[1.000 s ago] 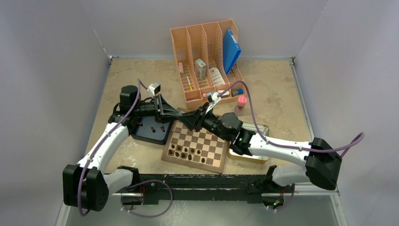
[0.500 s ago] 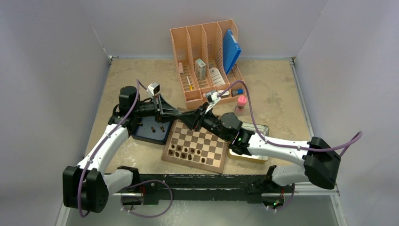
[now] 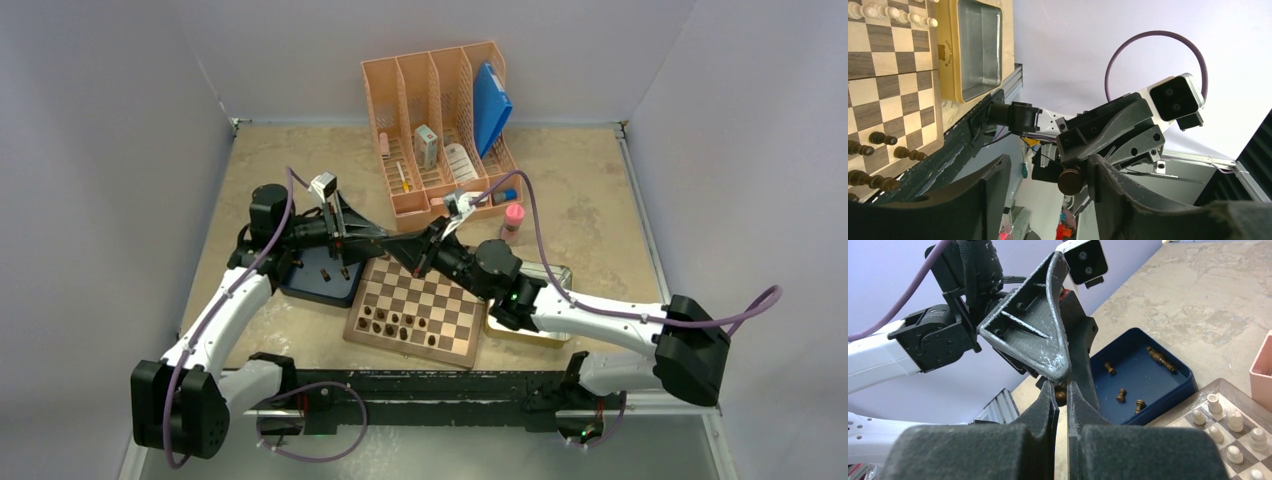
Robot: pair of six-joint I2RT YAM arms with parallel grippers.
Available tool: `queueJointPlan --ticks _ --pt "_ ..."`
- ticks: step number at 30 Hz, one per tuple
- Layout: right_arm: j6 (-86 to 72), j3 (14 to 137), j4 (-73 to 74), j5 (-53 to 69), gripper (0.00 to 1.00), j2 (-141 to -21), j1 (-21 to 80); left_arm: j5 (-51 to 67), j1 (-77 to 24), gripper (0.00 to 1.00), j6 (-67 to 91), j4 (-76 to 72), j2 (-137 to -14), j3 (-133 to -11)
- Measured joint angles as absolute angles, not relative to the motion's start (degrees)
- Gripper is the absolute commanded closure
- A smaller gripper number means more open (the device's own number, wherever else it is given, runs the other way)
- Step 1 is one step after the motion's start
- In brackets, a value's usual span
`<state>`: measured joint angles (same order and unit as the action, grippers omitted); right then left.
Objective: Set up the chess pieces on the board
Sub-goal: Place the chess piece on the chessboard.
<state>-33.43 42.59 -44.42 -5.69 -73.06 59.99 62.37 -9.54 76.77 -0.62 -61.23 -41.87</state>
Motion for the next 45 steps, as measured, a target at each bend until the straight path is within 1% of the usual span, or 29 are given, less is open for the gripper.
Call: queueJointPlan --ticks 4,7,14,17,22,28,33,36,45 --pt "-33.5 42.3 -41.2 -6.9 1.0 -71.0 60.0 62.2 -9.6 0.32 73.9 0.5 -61.1 -41.9" --pt "-33.5 41.0 -37.4 -8.2 1.0 -68.4 60.0 61.1 -9.6 0.29 70.5 3.6 -61.2 -42.3" --pt "-33.6 40.2 -23.8 -11.1 1.0 -62.2 60.0 56.6 -9.6 0.28 57.2 12.3 -63.6 -46.7" --pt "-34.2 41.5 -14.3 -11.6 1.0 -61.5 60.0 54.7 -9.6 0.28 50.2 17.1 -66.0 -50.2" --pt "-36.1 46.6 2.4 -12.5 1.0 -62.8 60.0 48.2 -9.6 0.28 40.2 23.1 -67.5 -54.3" --pt "-37.7 52.3 18.1 -14.9 1.0 -65.0 60.0 37.0 -9.6 0.28 31.6 29.0 -64.2 -54.5" --pt "-39.2 54.7 25.3 -15.8 1.0 -65.6 60.0 31.9 -9.6 0.28 26.7 30.0 -57.5 -53.5" --pt "-40.3 56.7 28.7 -15.8 1.0 -68.4 60.1 29.9 -9.6 0.28 24.0 29.9 -54.8 -51.6" --pt "-40.5 57.2 33.3 -15.6 1.0 -77.0 61.5 24.8 -9.6 0.28 20.5 31.1 -53.5 -50.1"
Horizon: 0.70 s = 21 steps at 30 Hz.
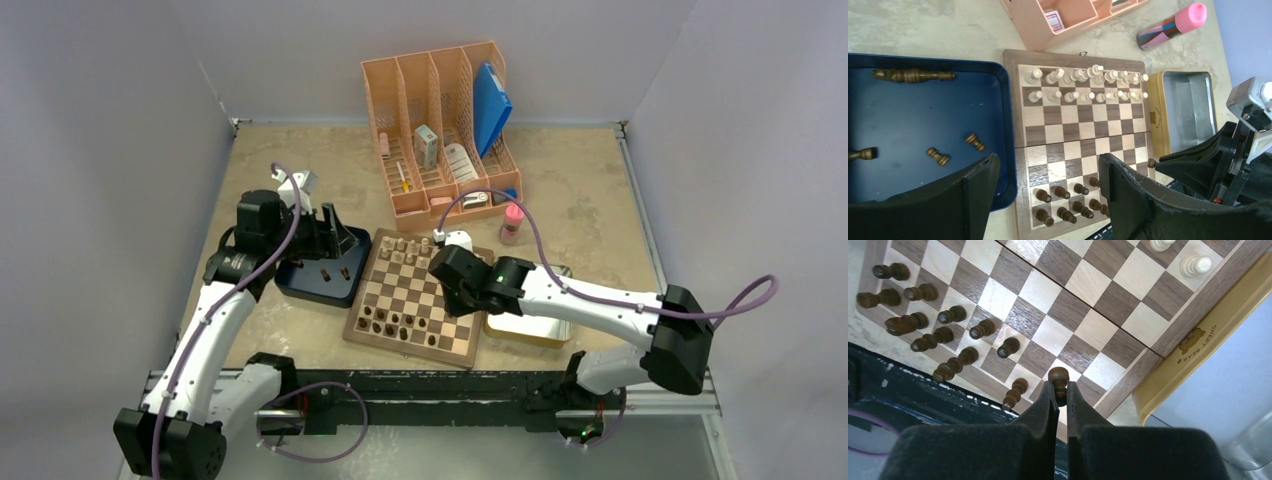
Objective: Set up the chess pieces on the board
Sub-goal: Place the chess piece on the chessboard.
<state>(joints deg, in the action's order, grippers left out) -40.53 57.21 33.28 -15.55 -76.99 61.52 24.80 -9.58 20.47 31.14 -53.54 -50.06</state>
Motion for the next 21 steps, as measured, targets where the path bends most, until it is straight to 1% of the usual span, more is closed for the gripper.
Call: queueJointPlan --ticks 12,16,21 --pt "-37.3 59.0 33.9 -14.7 1.0 -84.6 61.9 13.0 -9.6 0.28 20.4 32.5 -46.5 -50.1" --pt "-36.2 60.6 33.6 -13.3 0.97 -87.2 62.1 11.2 -9.6 0.28 20.4 33.0 -46.4 -50.1" --pt "-35.4 61.8 33.0 -12.0 0.98 -90.3 63.0 9.9 -9.6 0.28 20.4 33.7 -46.2 -50.1"
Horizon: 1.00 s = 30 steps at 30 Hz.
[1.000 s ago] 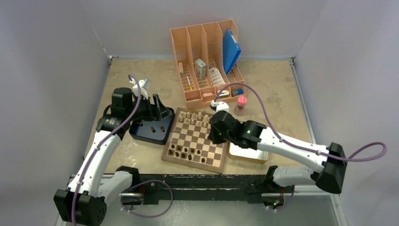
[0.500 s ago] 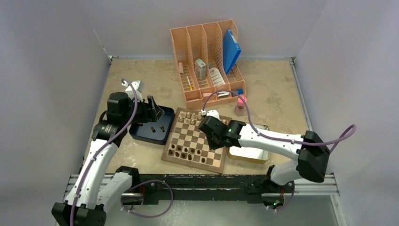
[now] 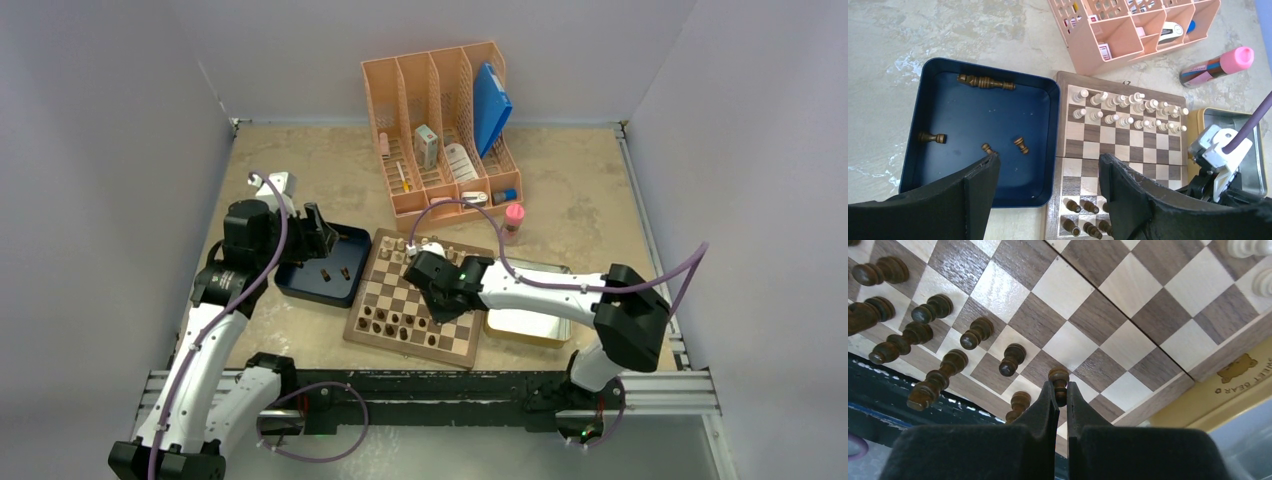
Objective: Set up the chess pieces on the board
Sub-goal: Place the chess piece on the chessboard.
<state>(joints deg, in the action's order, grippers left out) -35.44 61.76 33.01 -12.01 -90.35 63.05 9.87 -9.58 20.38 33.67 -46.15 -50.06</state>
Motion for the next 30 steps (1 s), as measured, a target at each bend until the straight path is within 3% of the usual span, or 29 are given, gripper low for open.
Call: queueJointPlan --ticks 30 --pt "-36.1 65.0 35.4 -12.3 0.92 -95.4 66.4 7.2 -9.6 0.28 20.4 34.7 -45.3 -50.1"
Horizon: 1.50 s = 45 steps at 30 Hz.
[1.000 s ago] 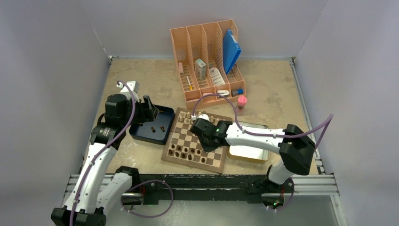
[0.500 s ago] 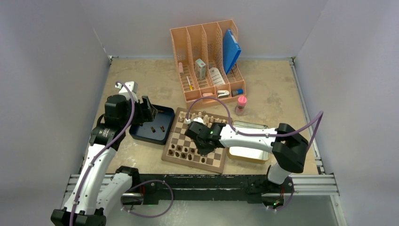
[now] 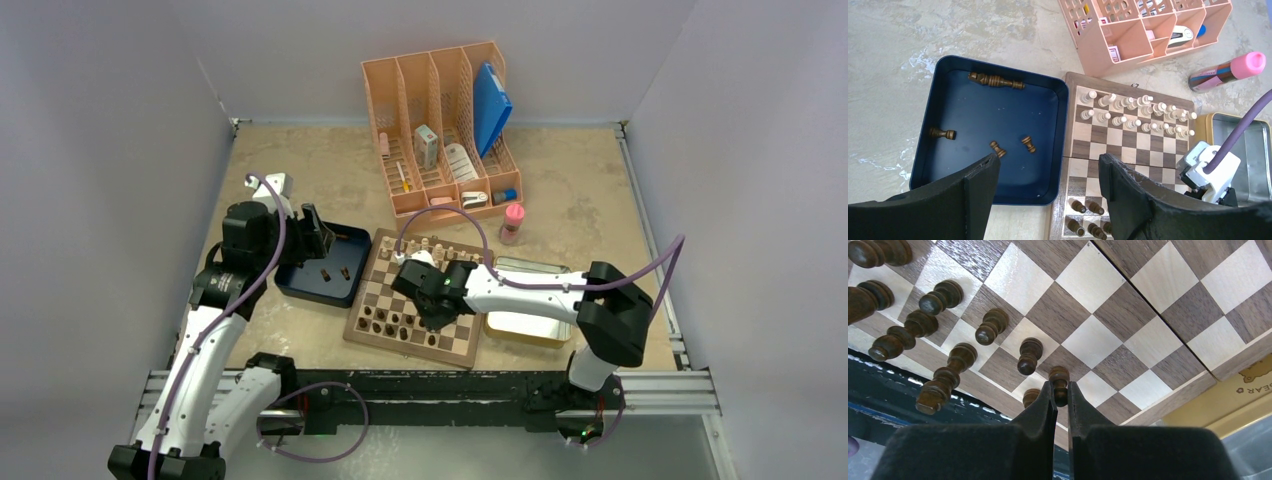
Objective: Set up the chess pieces on the board
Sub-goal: Place the chess piece on the chessboard, then pick up the chess piece from the storage box.
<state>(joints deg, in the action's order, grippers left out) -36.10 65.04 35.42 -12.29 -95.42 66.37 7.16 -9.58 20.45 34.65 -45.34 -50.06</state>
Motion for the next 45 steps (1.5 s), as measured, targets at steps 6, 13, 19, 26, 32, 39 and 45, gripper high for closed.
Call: queueJointPlan --ticks 6,13,19,26,32,39,45 --pt "-36.0 66.1 36.4 -12.5 0.86 -96.4 66.4 7.3 -9.6 0.28 20.4 34.7 -45.2 -50.1" --pt "-36.0 66.7 36.4 -12.7 0.73 -97.2 66.4 7.3 -9.6 0.28 20.5 34.7 -45.2 -50.1" --pt "-36.3 66.7 36.6 -13.2 0.68 -98.1 66.4 7.3 -9.6 0.28 20.4 34.7 -45.2 -50.0" --pt "-38.1 68.8 37.3 -15.4 0.65 -98.1 66.4 7.2 -9.6 0.28 20.6 34.9 -46.0 -50.0" --pt "-40.1 70.4 37.8 -18.2 0.62 -97.0 66.4 2.7 -9.6 0.29 24.6 35.3 -47.0 -49.9" --pt "-41.8 70.4 37.6 -21.9 0.6 -90.2 66.4 -5.9 -9.6 0.36 33.8 34.9 -49.2 -49.0" --pt "-41.2 69.4 32.3 -23.3 0.6 -80.5 66.4 -6.4 -9.6 0.53 45.5 34.9 -59.6 -49.1"
